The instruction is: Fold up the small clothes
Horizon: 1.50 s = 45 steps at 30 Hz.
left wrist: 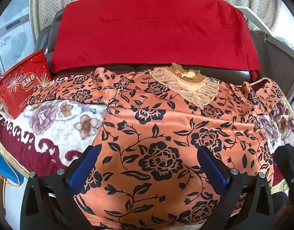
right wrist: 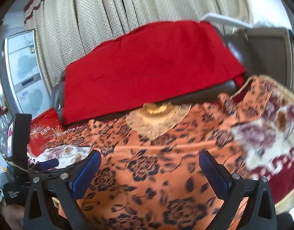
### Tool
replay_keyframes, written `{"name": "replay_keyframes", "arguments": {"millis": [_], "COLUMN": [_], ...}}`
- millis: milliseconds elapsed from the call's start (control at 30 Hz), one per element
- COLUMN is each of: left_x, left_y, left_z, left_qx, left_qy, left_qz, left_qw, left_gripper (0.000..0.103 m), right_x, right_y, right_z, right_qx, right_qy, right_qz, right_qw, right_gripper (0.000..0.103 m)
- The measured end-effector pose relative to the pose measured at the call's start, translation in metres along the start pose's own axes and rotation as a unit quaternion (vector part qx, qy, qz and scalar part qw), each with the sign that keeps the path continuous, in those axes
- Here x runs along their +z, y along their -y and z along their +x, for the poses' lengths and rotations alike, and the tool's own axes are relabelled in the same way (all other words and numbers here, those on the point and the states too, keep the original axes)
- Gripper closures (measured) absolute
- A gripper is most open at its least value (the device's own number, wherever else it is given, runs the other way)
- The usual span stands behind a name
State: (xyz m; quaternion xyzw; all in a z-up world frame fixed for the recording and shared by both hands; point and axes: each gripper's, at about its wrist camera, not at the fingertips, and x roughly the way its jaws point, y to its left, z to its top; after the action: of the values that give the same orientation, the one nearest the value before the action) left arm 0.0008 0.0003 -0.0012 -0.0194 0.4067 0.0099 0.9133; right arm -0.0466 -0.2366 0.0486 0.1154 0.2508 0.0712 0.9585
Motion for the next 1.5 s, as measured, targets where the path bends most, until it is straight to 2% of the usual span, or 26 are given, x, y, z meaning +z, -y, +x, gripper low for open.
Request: {"name": "replay_keyframes", "arguments": {"millis": [200, 400, 533, 1033, 1167, 1500], "left_x": [-0.003, -0.002, -0.001, -0.012, -0.014, -0.015], "left_y": [0.0, -0.005, -0.005, -0.006, -0.006, -0.01], "left_z": [0.0, -0.001, 0.004, 0.006, 0.006, 0.008], "left_qx": [-0.001, -0.005, -0.004, 0.03, 0.028, 0.021], "left_qy": [-0.002, -0.017, -0.01, -0.011, -0.004, -0.016], "left_qz": [0.004, 0.003, -0.005, 0.015, 0.016, 0.008], "left_qw": [1.0, 0.9998, 0.9999, 0.9994, 0.9995, 0.9996], "left_gripper": [0.0, 0.0, 0.0, 0.0, 0.0, 0.0], "right_x": [-0.011, -0.008, -0.008, -0.009, -0.01, -0.008], "right_y": [0.003, 0.012, 0.017, 0.016, 0.016, 0.015], "right_z": [0.016, 0.018, 0.022, 0.021, 0.023, 0.024], "right_qx": [-0.018, -0.055, -0.074, -0.077, -0.077, -0.077], "right_qy": [-0.035, -0.041, -0.047, -0.048, -0.053, -0.051], "right_qz": [0.008, 0.011, 0.008, 0.002, 0.004, 0.0], "right_qw": [0.999, 0.998, 0.996, 0.996, 0.996, 0.996], "right_gripper": [0.0, 0.0, 0.0, 0.0, 0.0, 0.0]}}
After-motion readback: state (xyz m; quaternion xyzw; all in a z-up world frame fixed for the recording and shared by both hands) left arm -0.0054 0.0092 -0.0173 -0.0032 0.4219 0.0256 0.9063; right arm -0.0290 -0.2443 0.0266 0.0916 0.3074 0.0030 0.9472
